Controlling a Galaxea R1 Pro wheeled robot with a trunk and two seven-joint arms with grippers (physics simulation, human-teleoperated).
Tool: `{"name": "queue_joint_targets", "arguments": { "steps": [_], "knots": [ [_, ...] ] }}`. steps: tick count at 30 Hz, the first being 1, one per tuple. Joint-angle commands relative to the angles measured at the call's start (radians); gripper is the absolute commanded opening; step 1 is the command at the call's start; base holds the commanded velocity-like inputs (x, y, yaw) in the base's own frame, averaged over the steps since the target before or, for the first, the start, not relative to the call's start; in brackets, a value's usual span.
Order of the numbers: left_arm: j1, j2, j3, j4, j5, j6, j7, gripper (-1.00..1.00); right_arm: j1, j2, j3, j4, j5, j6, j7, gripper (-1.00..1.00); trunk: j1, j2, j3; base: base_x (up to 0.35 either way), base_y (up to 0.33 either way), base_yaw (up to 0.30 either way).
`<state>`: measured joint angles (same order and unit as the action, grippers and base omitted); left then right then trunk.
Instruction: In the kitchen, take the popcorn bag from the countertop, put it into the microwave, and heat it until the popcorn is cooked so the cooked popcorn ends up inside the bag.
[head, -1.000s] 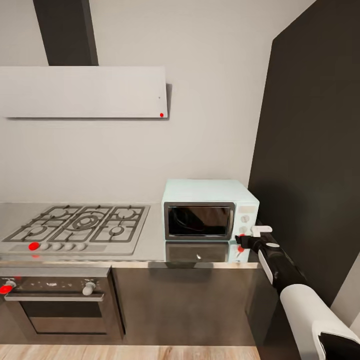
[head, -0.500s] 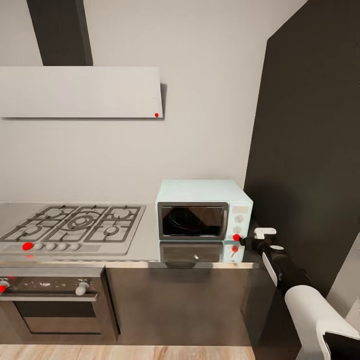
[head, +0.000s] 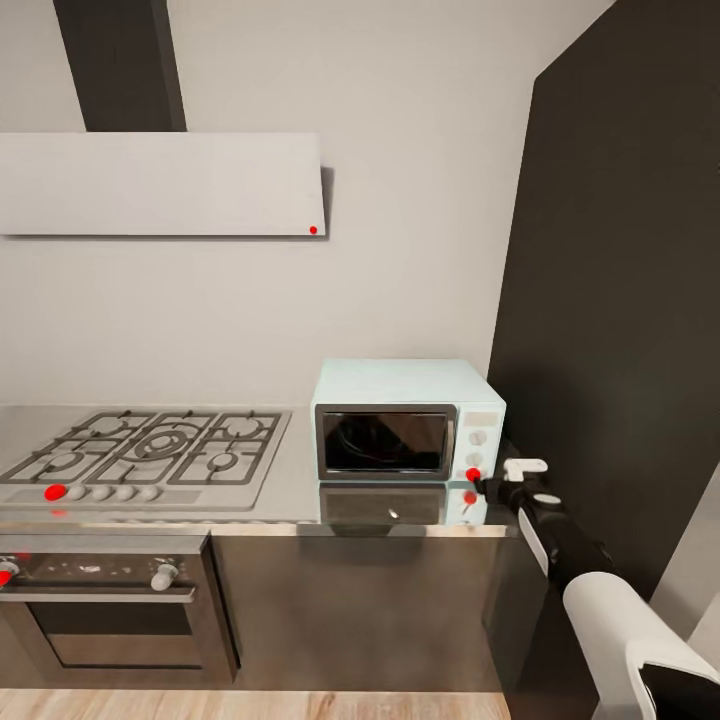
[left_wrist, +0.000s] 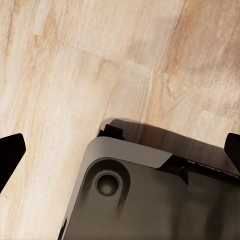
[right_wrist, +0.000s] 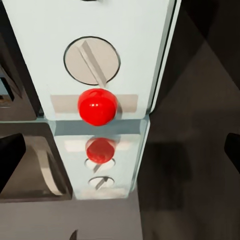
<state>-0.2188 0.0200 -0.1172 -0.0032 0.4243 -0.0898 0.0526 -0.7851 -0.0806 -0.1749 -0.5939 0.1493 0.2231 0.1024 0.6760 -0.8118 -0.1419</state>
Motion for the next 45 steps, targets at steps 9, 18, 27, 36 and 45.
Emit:
{"name": "queue_joint_targets", "arguments": {
  "steps": [9, 18, 27, 36, 45],
  "knots": [
    [-0.001, 0.001, -0.009, 0.000, 0.008, -0.002, 0.003, 1.00, -0.001, 0.002, -0.005, 0.070, 0.014, -0.077, 0.008, 1.00, 0.000, -0.001, -0.002, 0.010, 0.000, 0.000],
    [-0.001, 0.000, -0.009, 0.000, 0.007, -0.002, 0.003, 1.00, -0.001, 0.001, -0.005, 0.086, 0.010, -0.088, 0.011, 1.00, 0.000, -0.001, -0.002, 0.007, 0.000, 0.000],
    [-0.001, 0.001, -0.009, 0.000, 0.007, -0.002, 0.003, 1.00, -0.001, 0.002, -0.005, 0.086, 0.012, -0.088, 0.010, 1.00, 0.000, -0.001, -0.002, 0.216, 0.000, 0.000],
    [-0.001, 0.000, -0.009, 0.000, 0.007, -0.002, 0.003, 1.00, 0.000, 0.001, -0.005, 0.103, 0.009, -0.089, 0.011, 1.00, 0.000, -0.001, -0.002, 0.065, 0.000, 0.000],
    [-0.001, 0.000, -0.009, 0.000, 0.007, -0.002, 0.003, 1.00, -0.001, 0.009, -0.005, 0.147, 0.014, -0.122, 0.010, 1.00, 0.000, -0.001, -0.002, 0.000, 0.000, 0.000]
  ]
}}
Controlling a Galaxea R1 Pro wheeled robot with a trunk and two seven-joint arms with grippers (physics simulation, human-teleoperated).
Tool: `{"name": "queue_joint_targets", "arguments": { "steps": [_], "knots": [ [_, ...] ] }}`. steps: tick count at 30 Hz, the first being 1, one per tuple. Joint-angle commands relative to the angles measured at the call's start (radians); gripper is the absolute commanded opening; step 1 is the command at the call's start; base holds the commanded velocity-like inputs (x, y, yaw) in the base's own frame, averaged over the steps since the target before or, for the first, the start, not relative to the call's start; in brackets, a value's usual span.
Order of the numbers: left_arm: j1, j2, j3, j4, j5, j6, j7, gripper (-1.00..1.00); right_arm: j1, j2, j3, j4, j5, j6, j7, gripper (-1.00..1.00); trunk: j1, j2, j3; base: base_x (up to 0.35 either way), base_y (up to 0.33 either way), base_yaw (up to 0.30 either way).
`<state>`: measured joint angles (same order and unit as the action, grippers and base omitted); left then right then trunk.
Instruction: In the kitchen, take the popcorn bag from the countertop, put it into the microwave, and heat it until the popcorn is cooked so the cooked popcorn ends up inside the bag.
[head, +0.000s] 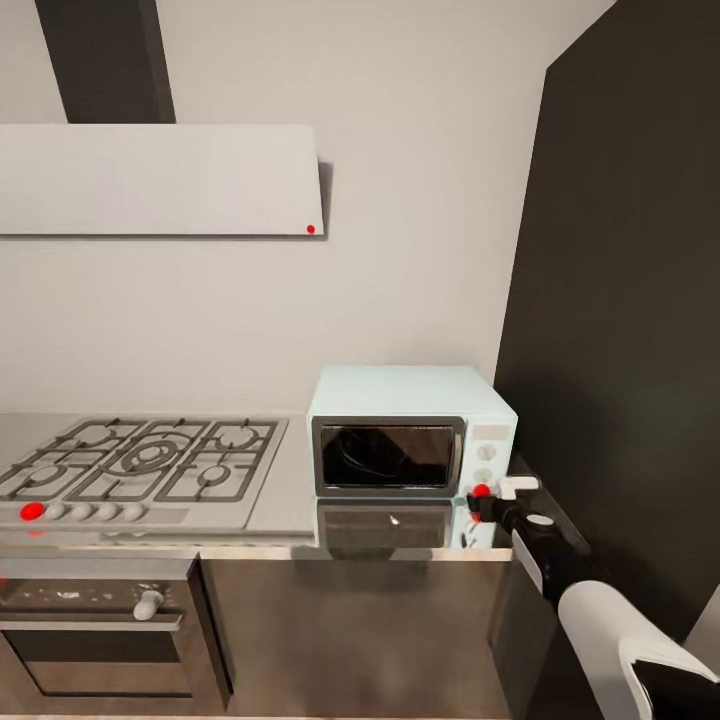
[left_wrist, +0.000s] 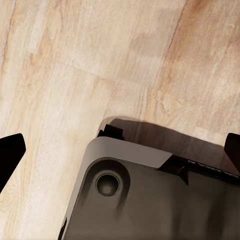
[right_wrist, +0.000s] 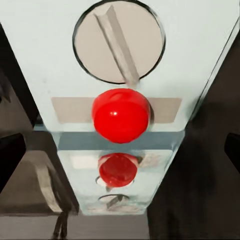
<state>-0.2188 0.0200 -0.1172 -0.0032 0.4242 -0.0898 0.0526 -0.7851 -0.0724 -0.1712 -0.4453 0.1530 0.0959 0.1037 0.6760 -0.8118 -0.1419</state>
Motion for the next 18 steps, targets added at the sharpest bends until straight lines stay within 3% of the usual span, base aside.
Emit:
{"name": "queue_joint_targets", "arguments": {
  "steps": [1, 5, 6, 18],
  "knots": [
    [-0.001, 0.000, -0.009, 0.000, 0.007, -0.002, 0.003, 1.00, 0.000, 0.004, -0.008, 0.009, 0.011, 0.000, 0.008, 1.00, 0.000, -0.001, -0.002, 0.000, 0.000, 0.000],
    [-0.001, 0.000, -0.009, 0.000, 0.007, -0.002, 0.003, 1.00, 0.000, 0.009, -0.008, 0.060, 0.014, -0.055, 0.007, 1.00, 0.000, -0.001, -0.002, 0.000, 0.000, 0.000],
    [-0.001, 0.000, -0.009, 0.000, 0.007, -0.002, 0.003, 1.00, 0.000, 0.009, -0.008, 0.066, 0.013, -0.062, 0.007, -1.00, 0.000, -0.001, -0.002, 0.000, 0.000, 0.000],
    [-0.001, 0.000, -0.009, 0.000, 0.007, -0.002, 0.003, 1.00, -0.001, 0.006, -0.015, 0.068, 0.015, -0.067, 0.005, -1.00, 0.000, -0.001, -0.002, 0.000, 0.000, 0.000]
  ]
}}
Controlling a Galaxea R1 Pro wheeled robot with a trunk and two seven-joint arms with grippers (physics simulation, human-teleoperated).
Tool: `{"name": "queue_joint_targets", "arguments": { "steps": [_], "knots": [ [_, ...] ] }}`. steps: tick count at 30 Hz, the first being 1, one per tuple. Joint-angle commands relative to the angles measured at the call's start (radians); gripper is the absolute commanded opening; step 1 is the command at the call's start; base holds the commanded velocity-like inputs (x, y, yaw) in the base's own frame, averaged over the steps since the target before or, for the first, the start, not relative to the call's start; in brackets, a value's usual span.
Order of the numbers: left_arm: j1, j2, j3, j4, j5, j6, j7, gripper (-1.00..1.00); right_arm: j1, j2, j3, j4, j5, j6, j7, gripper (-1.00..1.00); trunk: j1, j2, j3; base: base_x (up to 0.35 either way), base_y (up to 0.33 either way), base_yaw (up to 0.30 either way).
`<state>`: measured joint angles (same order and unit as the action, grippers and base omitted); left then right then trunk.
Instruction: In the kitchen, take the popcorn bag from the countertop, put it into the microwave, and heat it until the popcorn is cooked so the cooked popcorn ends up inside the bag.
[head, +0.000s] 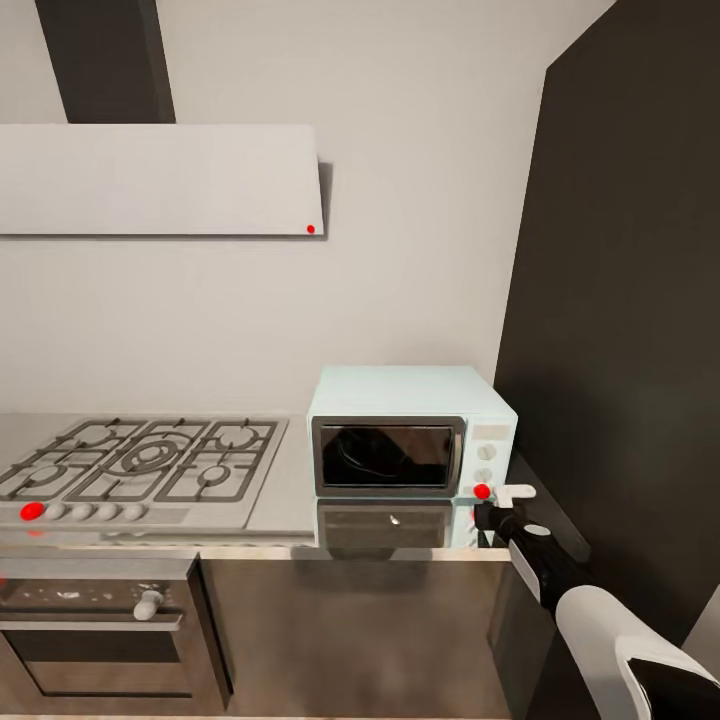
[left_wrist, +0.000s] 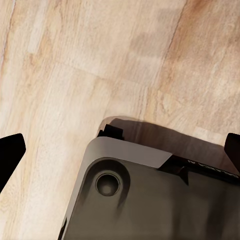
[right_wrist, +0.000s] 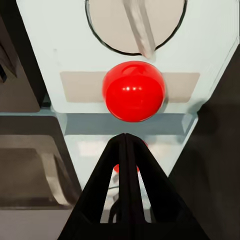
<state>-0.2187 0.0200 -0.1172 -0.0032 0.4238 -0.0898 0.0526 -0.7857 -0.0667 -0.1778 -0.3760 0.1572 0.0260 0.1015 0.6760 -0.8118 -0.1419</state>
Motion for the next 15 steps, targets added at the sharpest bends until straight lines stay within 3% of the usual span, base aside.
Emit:
{"name": "queue_joint_targets", "arguments": {
  "steps": [1, 15],
  "knots": [
    [-0.001, 0.000, -0.009, 0.000, 0.007, -0.002, 0.003, 1.00, -0.001, 0.001, -0.009, -0.002, 0.010, 0.003, 0.007, -1.00, 0.000, -0.001, -0.002, 0.000, 0.000, 0.000],
    [-0.001, 0.001, -0.009, 0.000, 0.009, -0.002, 0.003, 1.00, 0.000, -0.011, -0.010, 0.027, 0.004, -0.021, 0.007, -1.00, 0.000, -0.001, -0.002, 0.147, 0.000, 0.000]
  ]
}}
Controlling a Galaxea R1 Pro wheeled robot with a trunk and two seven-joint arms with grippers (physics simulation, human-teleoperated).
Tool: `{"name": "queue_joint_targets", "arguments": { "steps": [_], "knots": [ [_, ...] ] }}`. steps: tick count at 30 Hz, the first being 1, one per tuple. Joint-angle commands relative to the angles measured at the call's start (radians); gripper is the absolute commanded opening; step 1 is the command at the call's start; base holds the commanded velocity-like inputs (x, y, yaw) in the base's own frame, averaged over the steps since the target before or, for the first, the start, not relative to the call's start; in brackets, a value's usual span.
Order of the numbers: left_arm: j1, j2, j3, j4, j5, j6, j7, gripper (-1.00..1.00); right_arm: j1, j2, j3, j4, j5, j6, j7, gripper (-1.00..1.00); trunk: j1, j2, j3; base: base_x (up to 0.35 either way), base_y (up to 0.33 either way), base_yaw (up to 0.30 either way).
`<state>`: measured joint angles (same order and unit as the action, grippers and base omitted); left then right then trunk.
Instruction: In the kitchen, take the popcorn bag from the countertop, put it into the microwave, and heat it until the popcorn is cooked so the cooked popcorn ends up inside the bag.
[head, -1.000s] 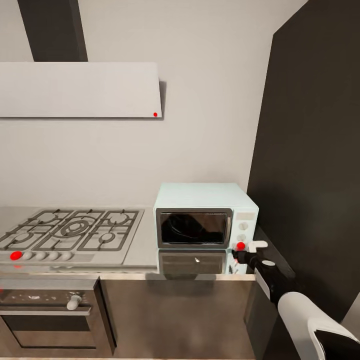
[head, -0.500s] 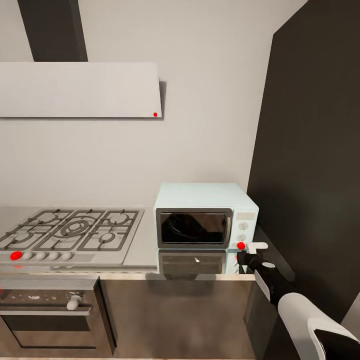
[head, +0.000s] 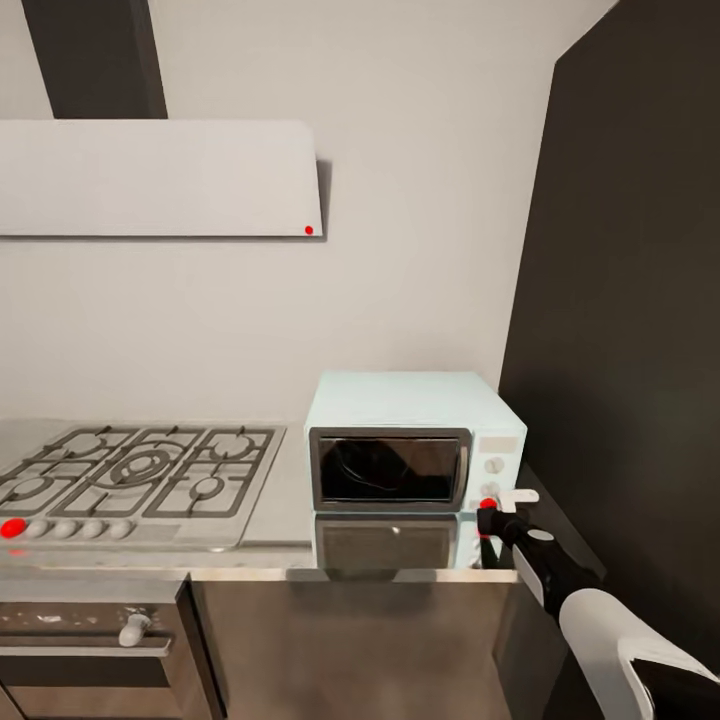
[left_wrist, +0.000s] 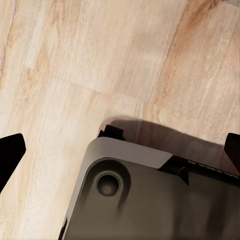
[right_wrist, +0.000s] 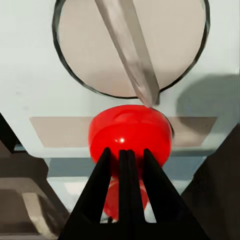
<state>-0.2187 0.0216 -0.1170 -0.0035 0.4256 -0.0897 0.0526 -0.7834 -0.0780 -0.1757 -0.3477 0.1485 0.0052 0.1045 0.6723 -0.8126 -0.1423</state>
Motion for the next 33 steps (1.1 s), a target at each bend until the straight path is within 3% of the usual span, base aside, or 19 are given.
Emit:
{"name": "queue_joint_targets", "arguments": {
  "steps": [1, 11, 27, 29, 33],
  "knots": [
    [-0.001, 0.000, -0.009, 0.000, 0.007, -0.002, 0.003, 1.00, -0.003, -0.001, -0.012, 0.004, 0.012, -0.005, 0.004, -1.00, 0.004, 0.000, -0.001, 0.077, 0.000, 0.000],
    [-0.001, -0.001, -0.009, 0.000, 0.007, -0.002, 0.003, 1.00, -0.002, -0.003, -0.012, 0.009, 0.013, -0.011, 0.005, -1.00, 0.004, 0.000, -0.001, -0.004, 0.000, 0.000],
    [-0.001, -0.003, -0.009, 0.000, 0.007, -0.004, 0.003, 1.00, -0.003, -0.004, -0.011, -0.021, 0.021, -0.005, 0.016, -1.00, 0.004, 0.000, -0.001, -0.333, 0.000, 0.000],
    [-0.001, -0.003, -0.009, 0.000, 0.006, -0.003, 0.003, 1.00, -0.002, -0.005, -0.010, -0.079, 0.023, 0.029, 0.019, -1.00, 0.004, 0.000, -0.001, -0.344, 0.000, 0.000],
    [-0.001, -0.003, -0.009, 0.000, 0.005, -0.003, 0.003, 1.00, -0.002, -0.006, -0.010, -0.198, 0.019, 0.220, 0.025, -1.00, 0.004, 0.000, -0.001, -0.344, 0.000, 0.000]
  ]
}}
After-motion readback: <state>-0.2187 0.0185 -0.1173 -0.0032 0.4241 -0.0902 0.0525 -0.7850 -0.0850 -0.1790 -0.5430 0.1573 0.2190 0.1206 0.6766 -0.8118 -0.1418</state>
